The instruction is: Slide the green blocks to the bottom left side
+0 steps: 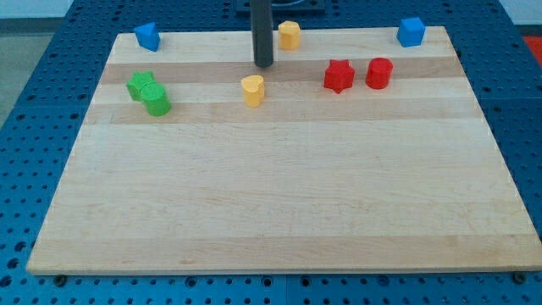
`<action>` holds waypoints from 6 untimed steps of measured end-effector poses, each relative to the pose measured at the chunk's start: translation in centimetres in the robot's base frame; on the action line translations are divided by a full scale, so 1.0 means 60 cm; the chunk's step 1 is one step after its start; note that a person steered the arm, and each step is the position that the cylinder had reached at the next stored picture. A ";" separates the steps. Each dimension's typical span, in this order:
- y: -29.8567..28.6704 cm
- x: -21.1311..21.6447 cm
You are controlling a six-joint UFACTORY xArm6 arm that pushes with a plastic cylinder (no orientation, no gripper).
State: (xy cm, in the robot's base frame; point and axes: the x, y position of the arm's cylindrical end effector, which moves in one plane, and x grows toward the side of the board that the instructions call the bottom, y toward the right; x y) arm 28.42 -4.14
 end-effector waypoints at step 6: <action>-0.284 0.087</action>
